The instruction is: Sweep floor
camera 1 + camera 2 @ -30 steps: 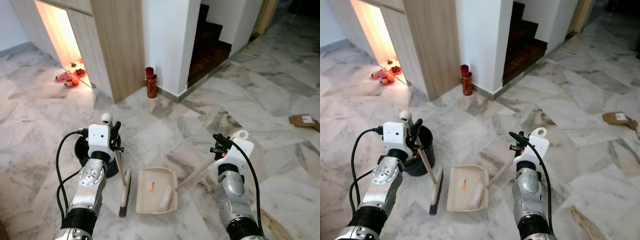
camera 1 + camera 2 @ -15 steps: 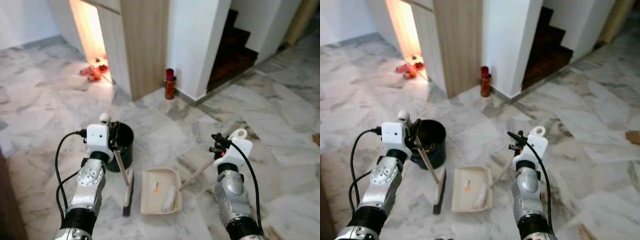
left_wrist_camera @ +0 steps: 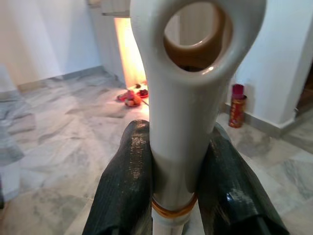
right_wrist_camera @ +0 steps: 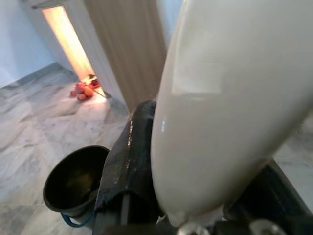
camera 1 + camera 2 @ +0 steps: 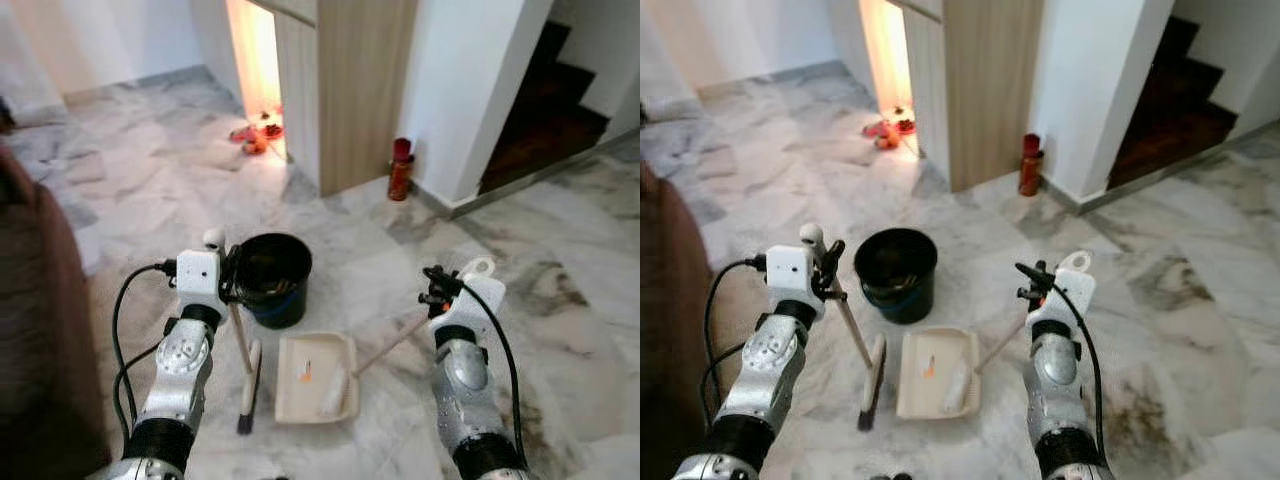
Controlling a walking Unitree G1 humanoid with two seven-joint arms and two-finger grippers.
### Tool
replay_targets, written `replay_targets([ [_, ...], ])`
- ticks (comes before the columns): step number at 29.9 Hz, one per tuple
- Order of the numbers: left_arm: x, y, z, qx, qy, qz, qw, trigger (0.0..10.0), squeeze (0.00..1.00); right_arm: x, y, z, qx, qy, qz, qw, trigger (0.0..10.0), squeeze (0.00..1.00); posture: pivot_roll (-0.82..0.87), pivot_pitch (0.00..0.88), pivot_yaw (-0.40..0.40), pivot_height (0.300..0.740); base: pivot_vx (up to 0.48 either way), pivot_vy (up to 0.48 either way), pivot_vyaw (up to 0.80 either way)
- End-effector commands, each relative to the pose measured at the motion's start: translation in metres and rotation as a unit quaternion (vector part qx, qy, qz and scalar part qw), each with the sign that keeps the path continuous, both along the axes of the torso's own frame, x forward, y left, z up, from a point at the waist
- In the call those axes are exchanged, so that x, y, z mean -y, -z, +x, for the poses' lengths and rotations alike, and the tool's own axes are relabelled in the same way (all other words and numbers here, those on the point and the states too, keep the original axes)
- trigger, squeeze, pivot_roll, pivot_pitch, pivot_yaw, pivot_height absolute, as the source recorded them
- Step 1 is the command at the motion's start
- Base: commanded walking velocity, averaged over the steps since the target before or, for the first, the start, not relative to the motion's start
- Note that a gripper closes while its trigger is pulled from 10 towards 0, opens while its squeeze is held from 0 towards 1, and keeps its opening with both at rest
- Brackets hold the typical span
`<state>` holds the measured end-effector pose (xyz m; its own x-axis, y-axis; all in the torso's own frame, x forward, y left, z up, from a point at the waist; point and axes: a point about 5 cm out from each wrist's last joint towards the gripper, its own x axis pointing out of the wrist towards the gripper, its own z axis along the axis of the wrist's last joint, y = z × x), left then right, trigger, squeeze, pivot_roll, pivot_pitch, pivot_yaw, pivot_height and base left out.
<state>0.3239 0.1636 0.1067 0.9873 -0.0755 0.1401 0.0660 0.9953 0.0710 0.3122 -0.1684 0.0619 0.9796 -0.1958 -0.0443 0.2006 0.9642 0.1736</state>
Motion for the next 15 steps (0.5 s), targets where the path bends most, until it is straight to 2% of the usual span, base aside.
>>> replay_targets([
  [1,-0.0004,-0.0120,0.0032,0.024,0.003,0.005,1.000,10.0,0.00,-0.0048,-0.0109,0.0059,0.024,-0.005,0.002,1.000,10.0,0.00,0.00,0.000,0.015,0.740,0.000,0.000,0.56],
  [3,-0.0006,-0.0117,0.0033,0.024,0.002,0.005,1.000,10.0,0.00,-0.0050,-0.0110,0.0060,0.024,-0.006,0.002,1.000,10.0,0.00,0.00,0.000,0.015,0.740,0.000,0.000,0.49],
  [15,-0.0010,-0.0114,0.0034,0.023,0.000,0.005,1.000,10.0,0.00,-0.0062,-0.0125,0.0080,0.025,-0.010,0.000,1.000,10.0,0.00,0.00,0.000,0.012,0.740,0.000,0.000,0.00],
])
